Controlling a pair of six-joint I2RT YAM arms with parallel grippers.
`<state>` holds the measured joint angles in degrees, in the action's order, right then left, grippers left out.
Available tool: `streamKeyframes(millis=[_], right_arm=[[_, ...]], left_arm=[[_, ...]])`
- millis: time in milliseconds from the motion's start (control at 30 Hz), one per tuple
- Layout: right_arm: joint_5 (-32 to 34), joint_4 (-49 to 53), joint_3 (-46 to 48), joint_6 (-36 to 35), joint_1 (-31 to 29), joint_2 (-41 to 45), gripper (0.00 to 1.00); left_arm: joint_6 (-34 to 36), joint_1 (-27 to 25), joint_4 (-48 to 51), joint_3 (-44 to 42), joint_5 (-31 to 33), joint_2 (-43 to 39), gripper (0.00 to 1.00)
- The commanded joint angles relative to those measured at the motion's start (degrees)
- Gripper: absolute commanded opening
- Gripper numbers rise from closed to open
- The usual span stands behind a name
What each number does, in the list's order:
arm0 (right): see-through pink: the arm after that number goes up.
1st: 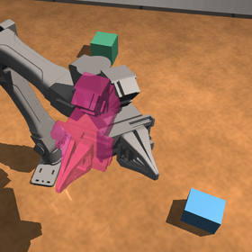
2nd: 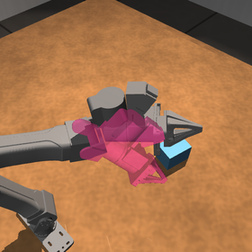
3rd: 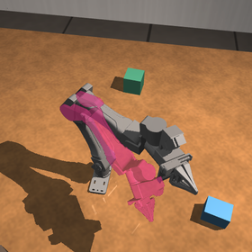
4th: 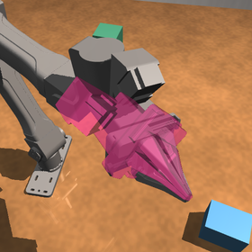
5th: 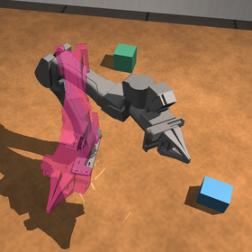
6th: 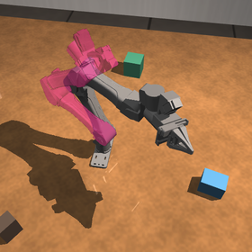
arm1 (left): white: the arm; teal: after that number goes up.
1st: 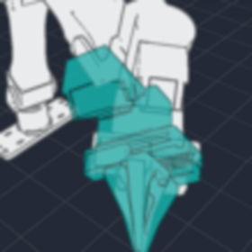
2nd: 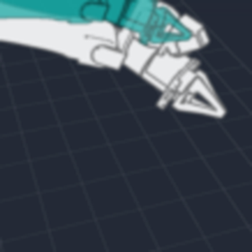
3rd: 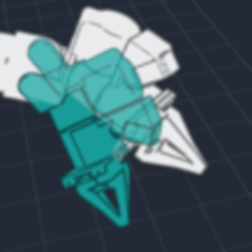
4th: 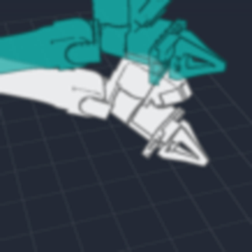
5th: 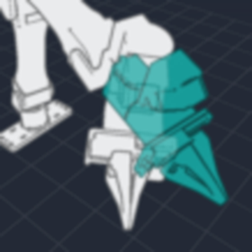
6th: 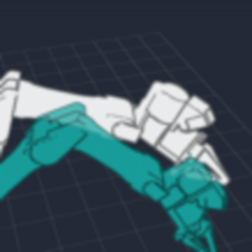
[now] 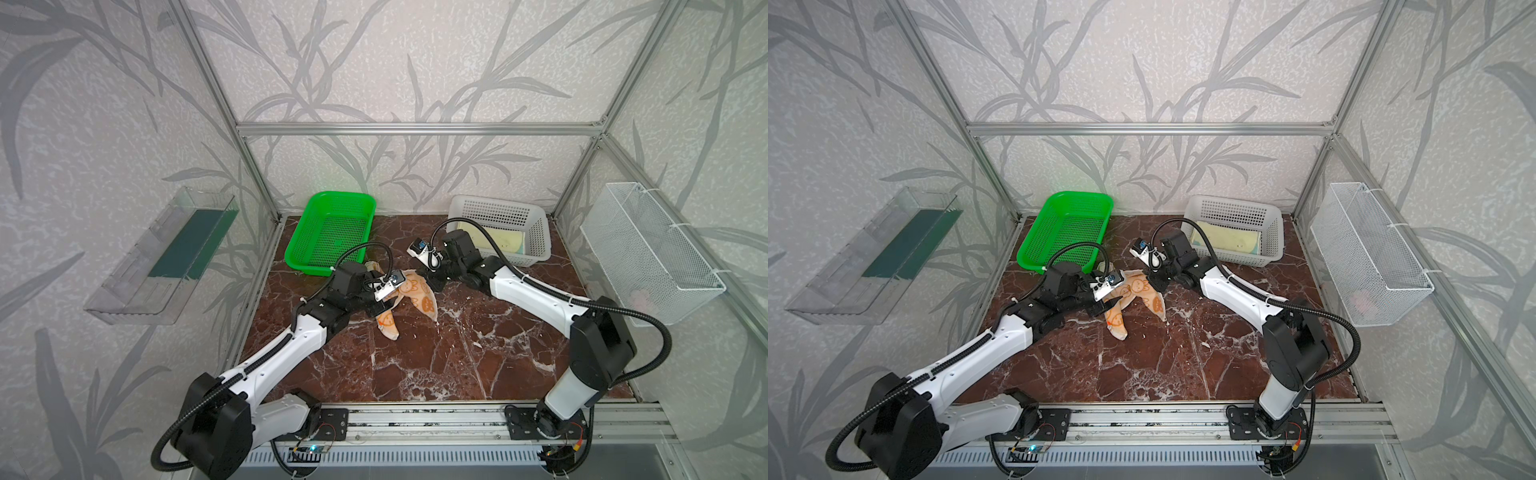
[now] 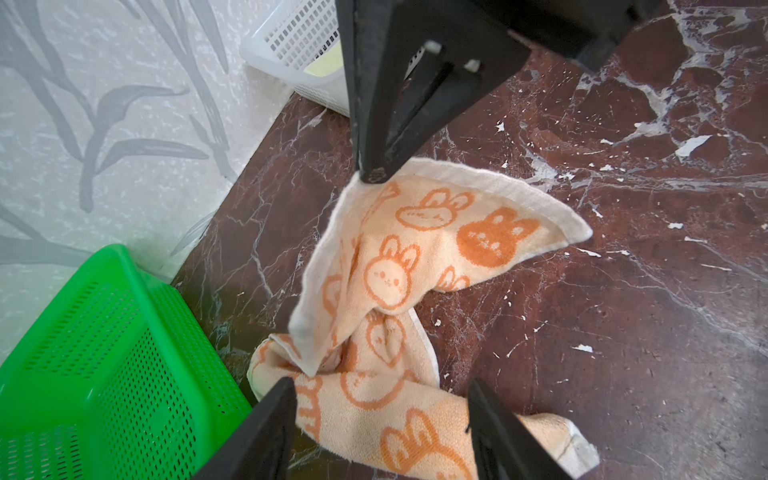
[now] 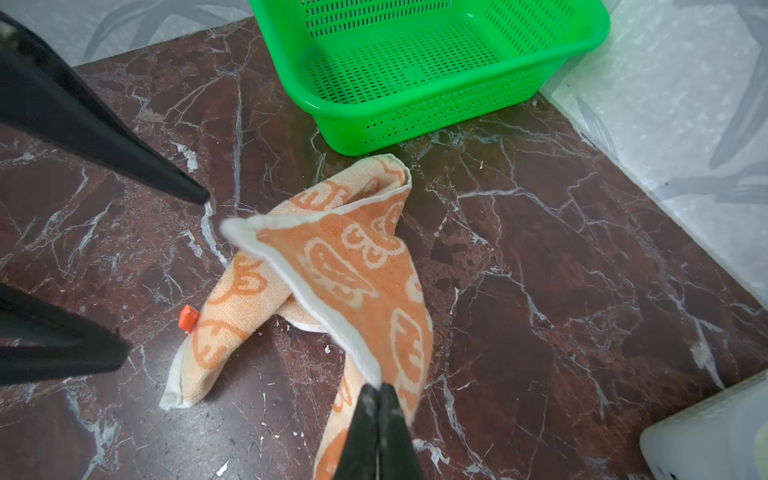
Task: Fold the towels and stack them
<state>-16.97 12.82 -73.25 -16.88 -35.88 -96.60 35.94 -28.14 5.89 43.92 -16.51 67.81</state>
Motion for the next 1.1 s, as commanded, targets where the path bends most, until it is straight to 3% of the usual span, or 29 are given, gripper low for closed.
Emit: streamKeyframes(millis=[0, 300, 1067], right_arm=[[-1.5, 2.1, -0.6, 1.8, 0.2, 0.4, 0.0], [-1.0, 1.7, 0.6, 1.4, 0.1, 0.8, 0.0], [-1.0, 0.4, 1.9, 1.8, 0.2, 2.4, 0.0]], left_arm=[[0.1, -0.3, -2.9, 1.0, -0.7, 1.5, 0.66], [0.3, -0.3, -4.7, 2.7, 0.8, 3.1, 0.63], [-3.5, -0.2, -7.3, 5.8, -1.6, 11.0, 0.22]])
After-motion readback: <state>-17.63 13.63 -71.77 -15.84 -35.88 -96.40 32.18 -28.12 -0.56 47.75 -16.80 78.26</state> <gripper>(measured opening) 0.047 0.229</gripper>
